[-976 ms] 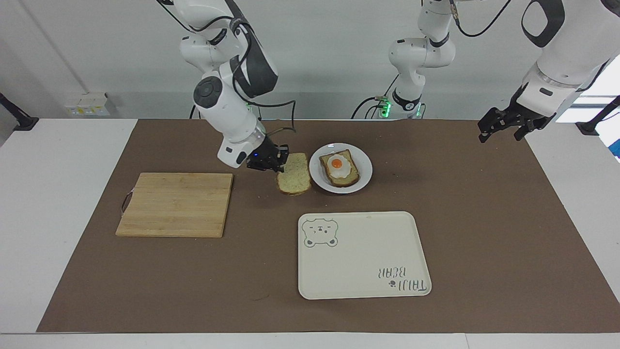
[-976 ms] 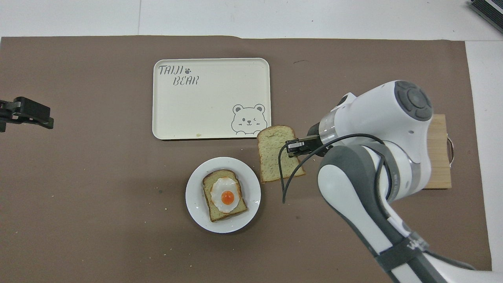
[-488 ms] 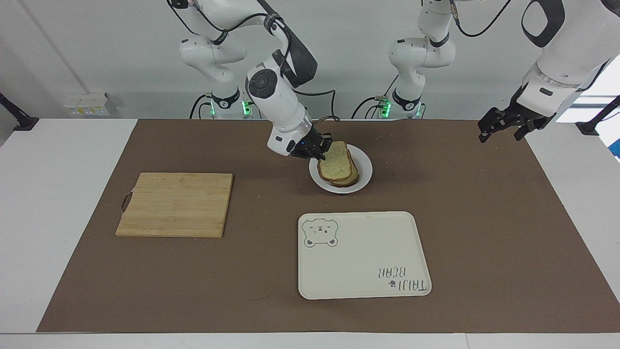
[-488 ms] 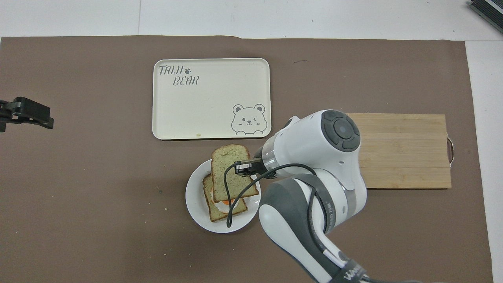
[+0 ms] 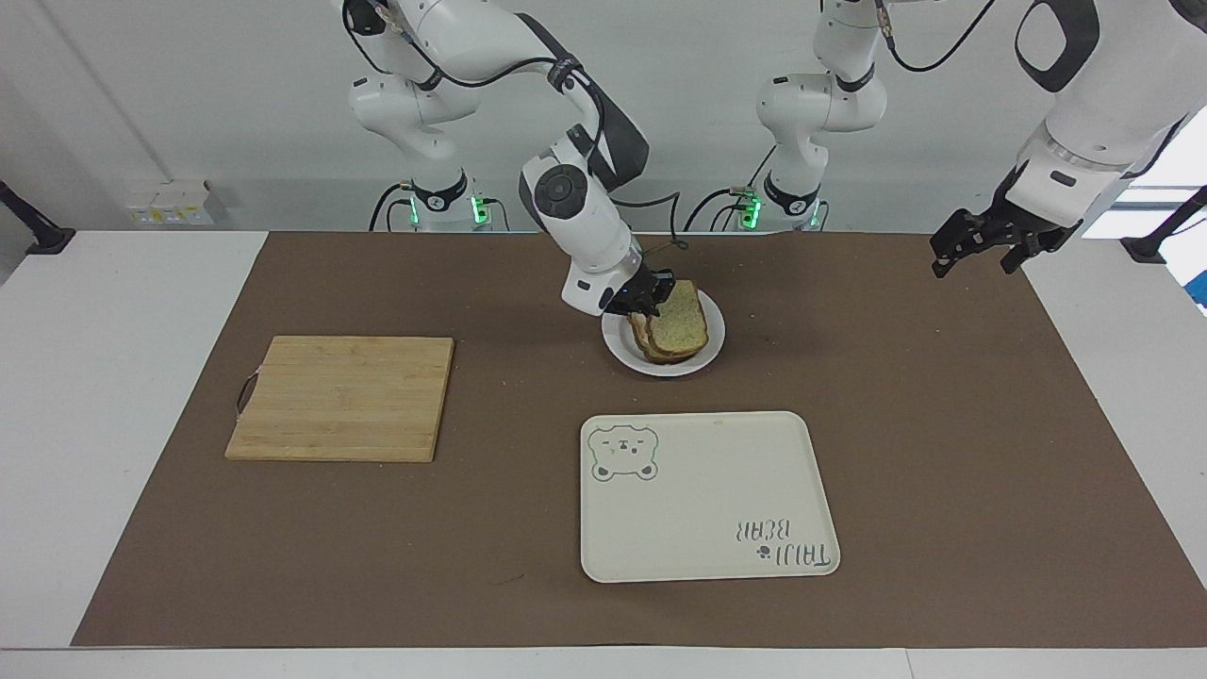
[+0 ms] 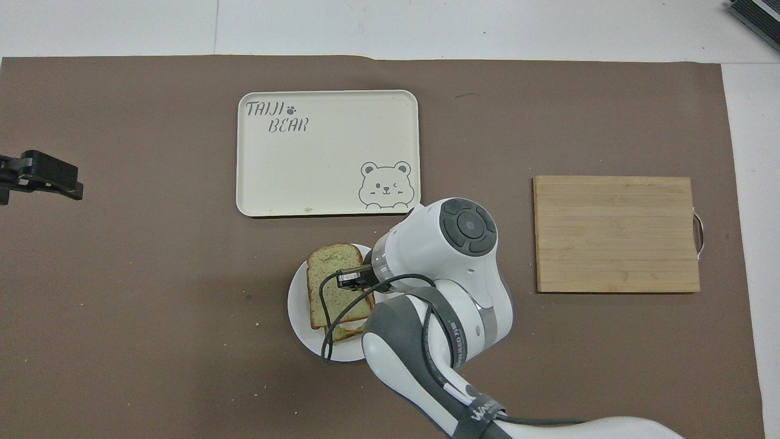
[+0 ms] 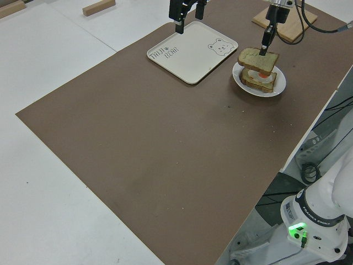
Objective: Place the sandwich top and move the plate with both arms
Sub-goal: 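Lower the bread slice onto the egg toast and open the right gripper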
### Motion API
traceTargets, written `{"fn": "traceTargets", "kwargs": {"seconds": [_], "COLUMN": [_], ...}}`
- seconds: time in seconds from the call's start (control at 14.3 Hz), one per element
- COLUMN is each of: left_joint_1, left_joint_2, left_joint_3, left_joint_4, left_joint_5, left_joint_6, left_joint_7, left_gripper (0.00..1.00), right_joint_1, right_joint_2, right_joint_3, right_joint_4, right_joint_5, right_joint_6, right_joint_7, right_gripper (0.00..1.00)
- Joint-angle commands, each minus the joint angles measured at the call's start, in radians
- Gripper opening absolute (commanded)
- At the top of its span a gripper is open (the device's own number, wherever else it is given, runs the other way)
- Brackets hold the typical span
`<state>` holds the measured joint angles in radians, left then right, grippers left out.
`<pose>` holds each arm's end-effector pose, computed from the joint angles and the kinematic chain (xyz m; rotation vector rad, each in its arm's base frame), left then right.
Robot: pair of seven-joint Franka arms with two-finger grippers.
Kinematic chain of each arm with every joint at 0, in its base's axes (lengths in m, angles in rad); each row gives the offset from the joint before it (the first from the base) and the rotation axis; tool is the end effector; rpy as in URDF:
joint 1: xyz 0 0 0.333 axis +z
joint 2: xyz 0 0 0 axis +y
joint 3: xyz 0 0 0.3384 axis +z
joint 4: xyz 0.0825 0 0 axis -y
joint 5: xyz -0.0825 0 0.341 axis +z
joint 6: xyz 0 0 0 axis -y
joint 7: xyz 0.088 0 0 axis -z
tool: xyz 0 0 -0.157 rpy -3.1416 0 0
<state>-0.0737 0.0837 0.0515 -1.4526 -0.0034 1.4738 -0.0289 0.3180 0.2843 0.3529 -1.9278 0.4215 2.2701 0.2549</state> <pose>0.5263 -0.0135 0.5954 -3.1376 -0.0101 0.0978 0.4579 0.3832 0.3619 -2.7185 -0.1845 0.1852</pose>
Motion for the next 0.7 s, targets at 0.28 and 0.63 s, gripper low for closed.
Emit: {"fn": "traceTargets", "kwargs": {"seconds": [0.28, 0.63], "left_joint_1": [0.005, 0.005], "left_joint_2": [-0.019, -0.019], "left_joint_3": [-0.002, -0.002], "left_joint_4": [-0.014, -0.014], "left_joint_5": [-0.001, 0.000], "left_joint_6": [-0.012, -0.012], "left_joint_7": [-0.003, -0.003], "left_gripper": [1.00, 1.00], "right_joint_1": [0.029, 0.018], "right_joint_2": [0.021, 0.013], "right_joint_3": [-0.002, -0.003], "right_joint_4": [-0.051, -0.073], "right_joint_5": [0.028, 0.028], "right_joint_6": [0.077, 0.074], "right_joint_7": [-0.014, 0.001], "right_gripper": [0.00, 0.00]}}
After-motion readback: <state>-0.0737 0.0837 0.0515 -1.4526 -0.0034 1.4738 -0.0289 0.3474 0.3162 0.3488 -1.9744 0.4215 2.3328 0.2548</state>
